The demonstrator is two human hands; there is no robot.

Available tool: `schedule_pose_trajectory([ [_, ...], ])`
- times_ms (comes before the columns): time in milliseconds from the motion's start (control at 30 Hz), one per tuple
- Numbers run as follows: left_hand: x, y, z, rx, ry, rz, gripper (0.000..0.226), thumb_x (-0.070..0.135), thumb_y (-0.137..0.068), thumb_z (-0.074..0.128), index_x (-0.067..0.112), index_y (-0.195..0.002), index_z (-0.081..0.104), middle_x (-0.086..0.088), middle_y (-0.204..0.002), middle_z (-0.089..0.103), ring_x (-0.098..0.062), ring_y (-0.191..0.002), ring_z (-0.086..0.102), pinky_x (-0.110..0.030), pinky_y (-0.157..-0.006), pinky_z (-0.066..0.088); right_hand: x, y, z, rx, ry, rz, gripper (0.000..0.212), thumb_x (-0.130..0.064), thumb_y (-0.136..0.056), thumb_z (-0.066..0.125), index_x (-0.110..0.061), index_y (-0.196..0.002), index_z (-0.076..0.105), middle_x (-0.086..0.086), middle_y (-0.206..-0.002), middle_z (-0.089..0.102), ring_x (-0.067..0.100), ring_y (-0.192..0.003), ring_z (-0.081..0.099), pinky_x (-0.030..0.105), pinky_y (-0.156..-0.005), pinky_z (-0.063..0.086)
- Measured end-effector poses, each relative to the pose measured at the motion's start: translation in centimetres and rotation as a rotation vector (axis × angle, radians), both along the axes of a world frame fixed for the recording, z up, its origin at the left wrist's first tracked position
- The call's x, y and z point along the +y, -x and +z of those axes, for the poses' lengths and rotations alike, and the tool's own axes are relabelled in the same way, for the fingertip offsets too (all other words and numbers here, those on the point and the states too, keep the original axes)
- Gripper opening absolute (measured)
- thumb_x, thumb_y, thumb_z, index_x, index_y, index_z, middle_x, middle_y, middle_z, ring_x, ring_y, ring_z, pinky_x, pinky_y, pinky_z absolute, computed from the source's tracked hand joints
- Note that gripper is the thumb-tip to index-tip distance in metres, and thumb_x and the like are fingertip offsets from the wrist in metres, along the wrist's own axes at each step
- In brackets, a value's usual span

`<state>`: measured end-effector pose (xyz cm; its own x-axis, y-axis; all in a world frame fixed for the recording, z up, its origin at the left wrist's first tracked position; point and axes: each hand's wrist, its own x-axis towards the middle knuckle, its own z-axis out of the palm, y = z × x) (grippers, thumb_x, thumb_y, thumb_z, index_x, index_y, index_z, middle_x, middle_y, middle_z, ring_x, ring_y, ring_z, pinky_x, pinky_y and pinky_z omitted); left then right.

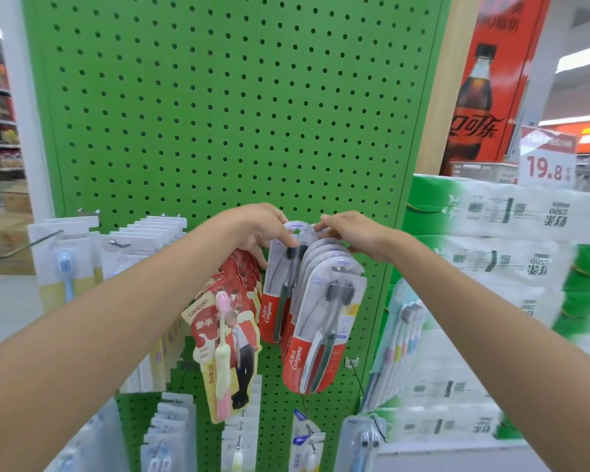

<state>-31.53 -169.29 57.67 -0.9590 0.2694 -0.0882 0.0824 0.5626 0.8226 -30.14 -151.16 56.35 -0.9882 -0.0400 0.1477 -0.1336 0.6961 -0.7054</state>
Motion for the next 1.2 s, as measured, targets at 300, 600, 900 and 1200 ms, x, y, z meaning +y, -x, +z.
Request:
schedule_pose_trajectory([
  [300,0.8,-0.1,-0.2,0.046,0.034,0.009,0.049,0.003,-0.087,0.069,0.005,-0.132,0.051,-0.018,-0.133,0.051,-0.037,-0.122,0.049,-0.055,-0.085,0.056,0.4,-0.2,-0.3,-0.028,0.014,-0.007,0.043,-0.039,-0.105,0.032,-0.015,-0.129,0.060,0.005,-0.126,0.058,0.020,-0.112,0.055,0.037,-0.093,0.046],
  [600,0.8,0.8,-1.0,-0.022,-0.025,-0.109,0.029,0.004,-0.089,0.067,0.008,-0.117,0.058,-0.014,-0.124,0.062,-0.032,-0.115,0.060,-0.049,-0.085,0.058,0.5,-0.1,-0.5,-0.004,0.043,-0.008,0.034,-0.035,-0.105,0.037,-0.016,-0.104,0.066,0.000,-0.108,0.063,0.015,-0.094,0.058,0.032,-0.081,0.047],
  [900,3.2,1.2,-1.2,-0.079,-0.162,-0.129,0.013,-0.001,-0.095,0.056,0.000,-0.106,0.064,-0.013,-0.107,0.066,-0.023,-0.090,0.066,-0.043,-0.075,0.060,1.8,0.8,-0.3,0.047,-0.039,-0.005,0.041,-0.024,-0.100,0.051,0.015,-0.111,0.060,0.014,-0.089,0.056,0.021,-0.079,0.049,0.023,-0.061,0.045],
  [1200,2.6,3.1,-0.4,0.114,-0.076,-0.010,0.010,0.008,-0.093,0.063,0.006,-0.102,0.067,-0.006,-0.103,0.068,-0.015,-0.089,0.066,-0.031,-0.078,0.059,2.7,1.3,-0.7,0.115,-0.095,0.023,0.021,-0.024,-0.099,0.056,-0.010,-0.093,0.071,0.011,-0.099,0.072,0.015,-0.080,0.062,0.021,-0.070,0.054],
])
